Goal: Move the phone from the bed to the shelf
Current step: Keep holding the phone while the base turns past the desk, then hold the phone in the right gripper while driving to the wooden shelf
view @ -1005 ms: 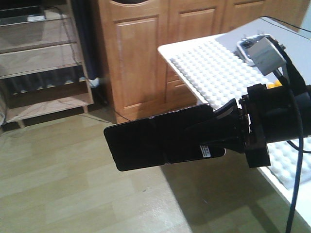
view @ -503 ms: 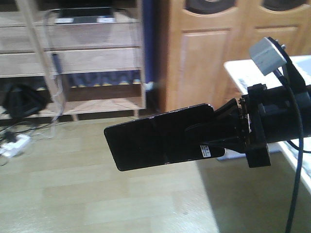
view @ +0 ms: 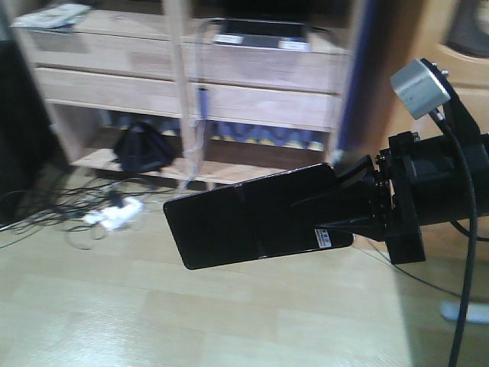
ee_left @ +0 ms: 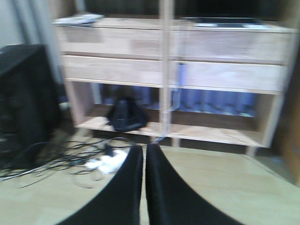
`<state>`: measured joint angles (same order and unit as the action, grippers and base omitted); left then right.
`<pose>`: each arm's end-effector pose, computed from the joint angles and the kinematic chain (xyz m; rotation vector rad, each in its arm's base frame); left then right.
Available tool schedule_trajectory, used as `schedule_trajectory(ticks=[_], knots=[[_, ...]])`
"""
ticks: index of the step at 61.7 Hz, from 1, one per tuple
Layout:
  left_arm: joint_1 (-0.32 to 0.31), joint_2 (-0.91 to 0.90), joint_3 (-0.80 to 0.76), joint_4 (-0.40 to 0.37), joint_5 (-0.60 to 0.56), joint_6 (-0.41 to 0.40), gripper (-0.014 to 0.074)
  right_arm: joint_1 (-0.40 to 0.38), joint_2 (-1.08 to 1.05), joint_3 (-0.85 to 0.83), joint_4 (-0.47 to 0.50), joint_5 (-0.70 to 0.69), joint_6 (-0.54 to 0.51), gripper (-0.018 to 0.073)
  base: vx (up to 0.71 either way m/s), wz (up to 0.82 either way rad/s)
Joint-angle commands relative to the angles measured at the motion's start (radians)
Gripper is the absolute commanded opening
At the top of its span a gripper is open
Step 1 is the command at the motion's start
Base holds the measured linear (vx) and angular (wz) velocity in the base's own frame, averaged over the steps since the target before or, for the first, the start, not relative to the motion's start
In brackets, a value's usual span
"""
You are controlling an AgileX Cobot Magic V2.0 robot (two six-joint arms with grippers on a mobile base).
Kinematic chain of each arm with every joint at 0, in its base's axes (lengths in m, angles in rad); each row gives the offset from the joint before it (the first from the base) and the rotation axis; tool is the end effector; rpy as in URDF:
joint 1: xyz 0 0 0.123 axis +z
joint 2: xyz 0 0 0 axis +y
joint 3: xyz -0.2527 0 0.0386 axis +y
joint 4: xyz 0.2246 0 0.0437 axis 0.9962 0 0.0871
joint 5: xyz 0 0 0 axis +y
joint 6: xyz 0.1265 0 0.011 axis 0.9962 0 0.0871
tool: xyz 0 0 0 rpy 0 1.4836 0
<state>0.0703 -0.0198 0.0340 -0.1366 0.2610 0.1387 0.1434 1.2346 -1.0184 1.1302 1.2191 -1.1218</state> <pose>0.0966 0.0023 0.1736 -0.0303 1.7562 0.0252 0.2009 0.1380 0.3127 -1.0304 1.9702 1.0869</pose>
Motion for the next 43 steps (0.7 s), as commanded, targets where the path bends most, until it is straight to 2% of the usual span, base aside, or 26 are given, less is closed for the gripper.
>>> schedule_trajectory(ticks=[1, 25, 43], knots=[[-0.005, -0.005, 0.003, -0.009, -0.072, -0.004, 0.0001, 0.000, -0.028, -0.027, 0.088, 0.062, -0.003, -0.0001, 0.25, 0.61], [-0.005, -0.005, 0.003, -0.009, -0.072, -0.004, 0.0001, 0.000, -0.028, -0.027, 0.088, 0.062, -0.003, -0.0001, 0.27, 0.54], [-0.005, -0.005, 0.003, -0.009, -0.072, -0.004, 0.0001, 0.000, -0.028, -0.027, 0.088, 0.062, -0.003, -0.0001, 0.30, 0.28]])
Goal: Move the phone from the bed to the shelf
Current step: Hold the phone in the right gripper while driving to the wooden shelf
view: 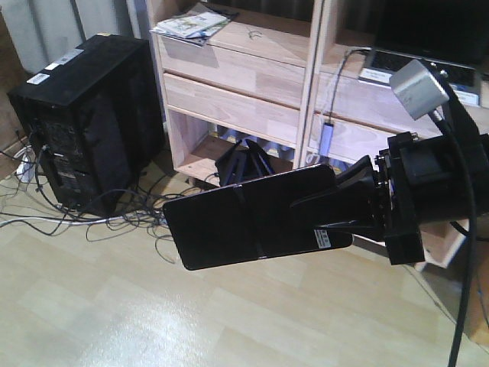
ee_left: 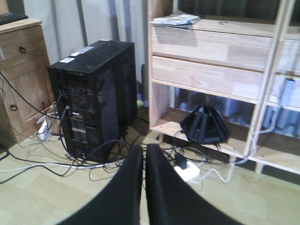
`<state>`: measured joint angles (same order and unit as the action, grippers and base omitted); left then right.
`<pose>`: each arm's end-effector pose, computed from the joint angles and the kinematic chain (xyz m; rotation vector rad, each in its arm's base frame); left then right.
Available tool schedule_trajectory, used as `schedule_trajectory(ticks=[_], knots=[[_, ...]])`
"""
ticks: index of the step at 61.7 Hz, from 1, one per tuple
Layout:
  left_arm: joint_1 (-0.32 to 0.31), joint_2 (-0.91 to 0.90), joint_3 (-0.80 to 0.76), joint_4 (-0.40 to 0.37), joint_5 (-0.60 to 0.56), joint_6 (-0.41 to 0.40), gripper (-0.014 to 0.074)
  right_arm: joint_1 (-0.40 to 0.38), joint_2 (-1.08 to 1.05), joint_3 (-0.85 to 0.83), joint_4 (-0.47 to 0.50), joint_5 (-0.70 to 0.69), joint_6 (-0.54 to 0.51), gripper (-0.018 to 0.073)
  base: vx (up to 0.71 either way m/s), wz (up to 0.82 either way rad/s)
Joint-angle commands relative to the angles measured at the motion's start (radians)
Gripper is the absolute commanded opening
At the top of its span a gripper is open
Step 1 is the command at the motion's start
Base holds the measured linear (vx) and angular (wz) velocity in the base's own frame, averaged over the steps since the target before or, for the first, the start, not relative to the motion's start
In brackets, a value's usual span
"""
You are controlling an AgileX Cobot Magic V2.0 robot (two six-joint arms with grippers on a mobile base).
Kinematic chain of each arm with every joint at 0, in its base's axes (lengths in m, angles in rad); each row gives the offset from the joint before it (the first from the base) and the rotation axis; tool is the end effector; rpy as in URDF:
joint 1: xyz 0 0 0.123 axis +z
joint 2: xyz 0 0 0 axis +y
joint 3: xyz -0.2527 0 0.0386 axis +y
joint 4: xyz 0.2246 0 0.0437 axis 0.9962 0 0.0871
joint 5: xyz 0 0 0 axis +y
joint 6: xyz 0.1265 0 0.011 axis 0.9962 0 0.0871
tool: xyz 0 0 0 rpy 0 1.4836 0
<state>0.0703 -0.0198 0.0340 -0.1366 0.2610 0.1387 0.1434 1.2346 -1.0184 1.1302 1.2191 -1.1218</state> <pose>0.0966 0.0023 0.1736 -0.0303 1.7562 0.0252 0.2009 0.1380 0.3127 -1.0304 1.9702 1.0869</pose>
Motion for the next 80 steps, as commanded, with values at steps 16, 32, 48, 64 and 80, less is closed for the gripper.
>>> schedule_trajectory(ticks=[16, 32, 48, 64, 80], knots=[[-0.005, -0.005, 0.003, -0.009, -0.072, -0.004, 0.0001, 0.000, -0.028, -0.027, 0.088, 0.062, -0.003, -0.0001, 0.31, -0.02], [-0.005, -0.005, 0.003, -0.009, -0.072, -0.004, 0.0001, 0.000, -0.028, -0.027, 0.088, 0.062, -0.003, -0.0001, 0.31, -0.28], [-0.005, -0.005, 0.003, -0.009, -0.072, -0.004, 0.0001, 0.000, -0.028, -0.027, 0.088, 0.062, -0.003, -0.0001, 0.28, -0.45], [-0.005, -0.005, 0.003, -0.009, -0.072, -0.004, 0.0001, 0.000, -0.028, -0.027, 0.088, 0.062, -0.003, -0.0001, 0.25, -0.44], [-0.005, -0.005, 0.003, -0.009, -0.072, -0.004, 0.0001, 0.000, -0.028, -0.027, 0.088, 0.062, -0.003, -0.0001, 0.25, -0.31]])
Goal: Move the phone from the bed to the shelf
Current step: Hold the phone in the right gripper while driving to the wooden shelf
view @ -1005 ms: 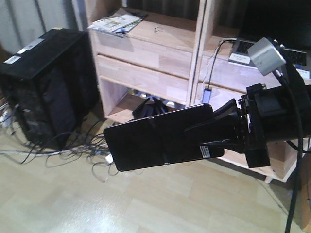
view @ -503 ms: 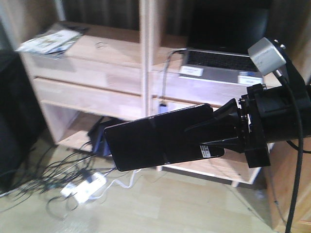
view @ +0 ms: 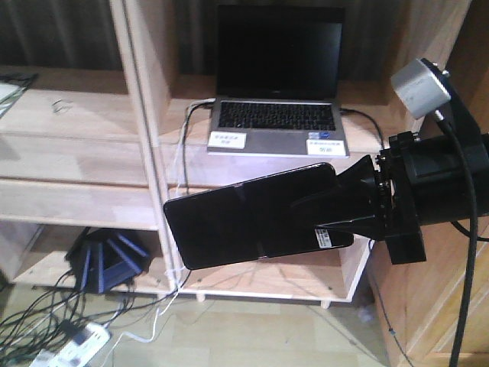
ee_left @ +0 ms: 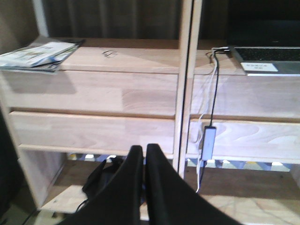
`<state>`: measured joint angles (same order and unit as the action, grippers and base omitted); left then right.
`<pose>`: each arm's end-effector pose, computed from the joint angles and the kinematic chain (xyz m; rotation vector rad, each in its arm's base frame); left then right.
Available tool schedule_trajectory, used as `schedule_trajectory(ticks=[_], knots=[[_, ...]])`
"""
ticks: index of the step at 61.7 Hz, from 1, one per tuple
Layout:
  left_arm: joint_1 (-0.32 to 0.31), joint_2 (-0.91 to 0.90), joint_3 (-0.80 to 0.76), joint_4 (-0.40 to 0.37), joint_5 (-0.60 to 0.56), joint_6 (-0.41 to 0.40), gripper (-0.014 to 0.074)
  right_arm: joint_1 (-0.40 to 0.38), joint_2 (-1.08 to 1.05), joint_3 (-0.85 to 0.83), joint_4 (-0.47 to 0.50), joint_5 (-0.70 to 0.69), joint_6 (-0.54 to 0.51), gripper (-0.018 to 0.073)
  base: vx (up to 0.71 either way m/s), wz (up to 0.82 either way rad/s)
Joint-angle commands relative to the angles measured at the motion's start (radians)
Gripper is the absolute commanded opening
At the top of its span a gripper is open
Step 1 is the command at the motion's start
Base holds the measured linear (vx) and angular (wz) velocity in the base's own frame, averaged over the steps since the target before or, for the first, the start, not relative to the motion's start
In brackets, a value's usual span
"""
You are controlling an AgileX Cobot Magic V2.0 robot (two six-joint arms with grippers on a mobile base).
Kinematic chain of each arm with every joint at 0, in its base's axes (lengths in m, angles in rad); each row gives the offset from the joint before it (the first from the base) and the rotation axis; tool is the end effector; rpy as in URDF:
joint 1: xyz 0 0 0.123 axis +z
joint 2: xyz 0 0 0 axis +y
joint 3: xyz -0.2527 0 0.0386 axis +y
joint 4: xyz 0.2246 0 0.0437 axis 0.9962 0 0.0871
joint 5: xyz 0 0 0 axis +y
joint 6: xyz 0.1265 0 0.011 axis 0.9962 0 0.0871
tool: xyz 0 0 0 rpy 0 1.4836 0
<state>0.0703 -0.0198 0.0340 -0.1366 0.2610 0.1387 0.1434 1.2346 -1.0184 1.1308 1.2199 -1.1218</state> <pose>0.0966 0.0023 0.1736 -0.0303 1.7562 0.0252 0.2009 0.1380 0.3128 -1.0306 1.9699 1.0881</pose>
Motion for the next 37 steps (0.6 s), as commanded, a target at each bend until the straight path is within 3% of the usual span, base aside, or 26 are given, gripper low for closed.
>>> schedule_trajectory(ticks=[1, 37], knots=[[-0.005, -0.005, 0.003, -0.009, -0.072, -0.004, 0.0001, 0.000, -0.028, -0.027, 0.087, 0.061, -0.003, -0.0001, 0.26, -0.20], [-0.005, -0.005, 0.003, -0.009, -0.072, -0.004, 0.0001, 0.000, -0.028, -0.027, 0.087, 0.061, -0.003, -0.0001, 0.25, -0.05]])
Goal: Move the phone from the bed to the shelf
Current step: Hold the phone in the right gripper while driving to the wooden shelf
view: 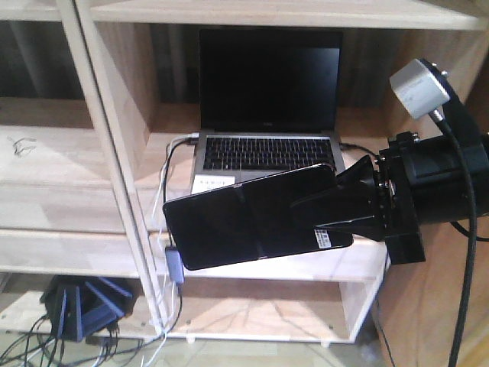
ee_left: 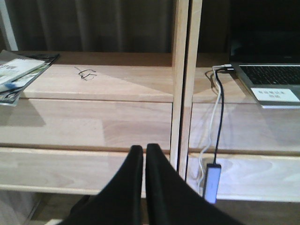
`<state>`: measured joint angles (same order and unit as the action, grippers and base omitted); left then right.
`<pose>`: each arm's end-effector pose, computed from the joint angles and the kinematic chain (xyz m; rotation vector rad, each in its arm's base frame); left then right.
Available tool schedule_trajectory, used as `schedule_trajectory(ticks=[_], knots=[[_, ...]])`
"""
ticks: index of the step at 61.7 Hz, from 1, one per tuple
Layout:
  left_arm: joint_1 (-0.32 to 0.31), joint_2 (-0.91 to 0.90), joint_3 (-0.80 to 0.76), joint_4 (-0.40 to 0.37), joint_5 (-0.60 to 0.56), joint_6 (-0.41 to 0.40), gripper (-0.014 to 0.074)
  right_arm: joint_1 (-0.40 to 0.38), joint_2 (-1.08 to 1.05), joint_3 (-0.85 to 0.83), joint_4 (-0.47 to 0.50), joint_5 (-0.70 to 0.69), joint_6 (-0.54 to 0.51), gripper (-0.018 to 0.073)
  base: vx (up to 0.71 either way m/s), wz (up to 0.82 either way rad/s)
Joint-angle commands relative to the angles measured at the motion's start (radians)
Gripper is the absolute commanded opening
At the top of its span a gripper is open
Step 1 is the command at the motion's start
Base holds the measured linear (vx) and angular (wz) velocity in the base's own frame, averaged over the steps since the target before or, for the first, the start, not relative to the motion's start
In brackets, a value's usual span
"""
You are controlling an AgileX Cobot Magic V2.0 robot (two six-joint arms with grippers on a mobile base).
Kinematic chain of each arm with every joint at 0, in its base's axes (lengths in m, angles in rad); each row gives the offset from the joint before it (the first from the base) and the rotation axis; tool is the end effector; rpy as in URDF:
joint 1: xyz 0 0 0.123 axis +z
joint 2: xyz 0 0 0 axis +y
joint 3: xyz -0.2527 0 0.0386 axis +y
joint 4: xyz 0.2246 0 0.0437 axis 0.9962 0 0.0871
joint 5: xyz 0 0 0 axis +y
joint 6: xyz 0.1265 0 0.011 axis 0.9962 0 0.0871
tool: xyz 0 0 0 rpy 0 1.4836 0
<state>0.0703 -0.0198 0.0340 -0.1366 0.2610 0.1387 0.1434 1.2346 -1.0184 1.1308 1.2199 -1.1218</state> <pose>0.0966 0.0023 0.1736 -0.0303 1.7562 0.0252 0.2009 0.1380 0.3128 -1.0306 1.9699 1.0881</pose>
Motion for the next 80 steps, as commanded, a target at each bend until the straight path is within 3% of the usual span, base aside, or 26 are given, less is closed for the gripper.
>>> schedule_trajectory(ticks=[1, 80], knots=[[-0.005, -0.005, 0.003, -0.009, -0.072, -0.004, 0.0001, 0.000, -0.028, -0.027, 0.087, 0.061, -0.003, -0.0001, 0.24, 0.00], [-0.005, -0.005, 0.003, -0.009, -0.072, -0.004, 0.0001, 0.000, -0.028, -0.027, 0.087, 0.061, -0.003, -0.0001, 0.16, -0.04]])
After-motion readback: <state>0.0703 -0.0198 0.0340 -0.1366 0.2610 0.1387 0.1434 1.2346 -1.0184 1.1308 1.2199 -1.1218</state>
